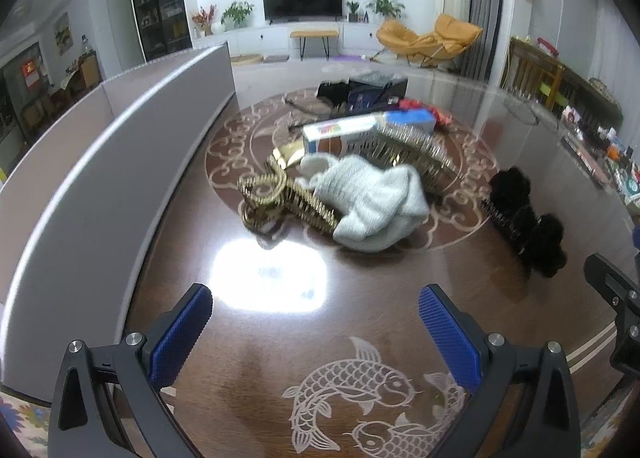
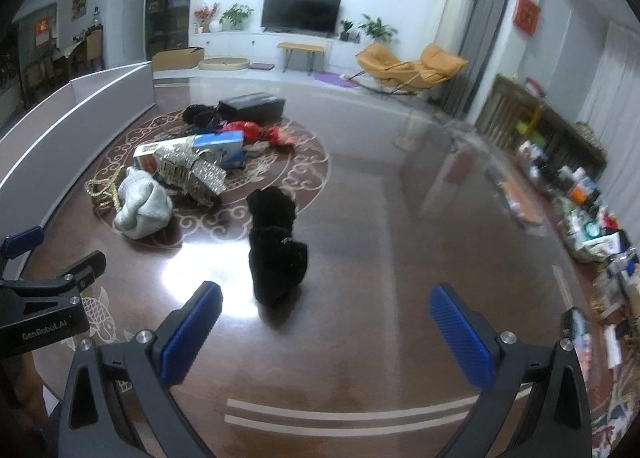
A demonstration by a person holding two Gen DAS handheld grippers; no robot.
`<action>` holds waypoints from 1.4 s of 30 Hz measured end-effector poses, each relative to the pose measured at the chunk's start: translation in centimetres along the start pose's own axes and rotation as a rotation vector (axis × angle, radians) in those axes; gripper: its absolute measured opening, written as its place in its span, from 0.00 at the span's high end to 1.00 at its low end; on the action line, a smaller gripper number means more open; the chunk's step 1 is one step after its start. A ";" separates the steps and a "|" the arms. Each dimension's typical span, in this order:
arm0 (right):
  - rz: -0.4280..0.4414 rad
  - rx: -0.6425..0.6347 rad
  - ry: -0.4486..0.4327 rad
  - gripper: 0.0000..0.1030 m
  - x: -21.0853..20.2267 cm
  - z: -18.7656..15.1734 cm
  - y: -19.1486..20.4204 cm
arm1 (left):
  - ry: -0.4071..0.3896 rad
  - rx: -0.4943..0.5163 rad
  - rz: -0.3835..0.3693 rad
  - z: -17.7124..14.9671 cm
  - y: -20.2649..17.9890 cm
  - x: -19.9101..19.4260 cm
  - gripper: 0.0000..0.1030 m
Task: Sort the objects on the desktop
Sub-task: 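Lower the right gripper onto the black fuzzy hair tie and close, then grasp the gold rhinestone hair claw with the left gripper while right holds hair tie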
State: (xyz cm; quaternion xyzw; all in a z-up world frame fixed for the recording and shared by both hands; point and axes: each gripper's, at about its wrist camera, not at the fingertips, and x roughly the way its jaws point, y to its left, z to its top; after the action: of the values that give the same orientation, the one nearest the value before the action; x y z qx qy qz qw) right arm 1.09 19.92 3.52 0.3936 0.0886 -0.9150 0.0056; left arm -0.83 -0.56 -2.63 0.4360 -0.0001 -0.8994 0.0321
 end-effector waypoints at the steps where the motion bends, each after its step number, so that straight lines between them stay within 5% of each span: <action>1: 0.027 0.000 0.016 0.00 0.8 -0.2 0.0 | 0.034 0.002 0.002 -0.2 0.0 0.4 0.00; 8: 0.131 -0.018 0.167 0.00 7.7 -1.4 0.5 | 0.079 0.035 0.043 -0.7 -0.1 3.3 0.00; 18: 0.168 0.021 0.126 0.00 12.2 2.5 -0.3 | 0.107 -0.018 0.007 3.2 0.4 6.8 0.00; 42: 0.158 0.037 0.126 0.00 12.8 3.4 -0.5 | 0.071 0.006 -0.018 4.5 0.5 8.0 0.00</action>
State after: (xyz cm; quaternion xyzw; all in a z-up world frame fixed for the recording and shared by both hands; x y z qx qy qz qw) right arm -10.24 20.57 -3.30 0.4562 0.0404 -0.8866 0.0648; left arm -9.32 -1.62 -6.08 0.4678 0.0020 -0.8835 0.0228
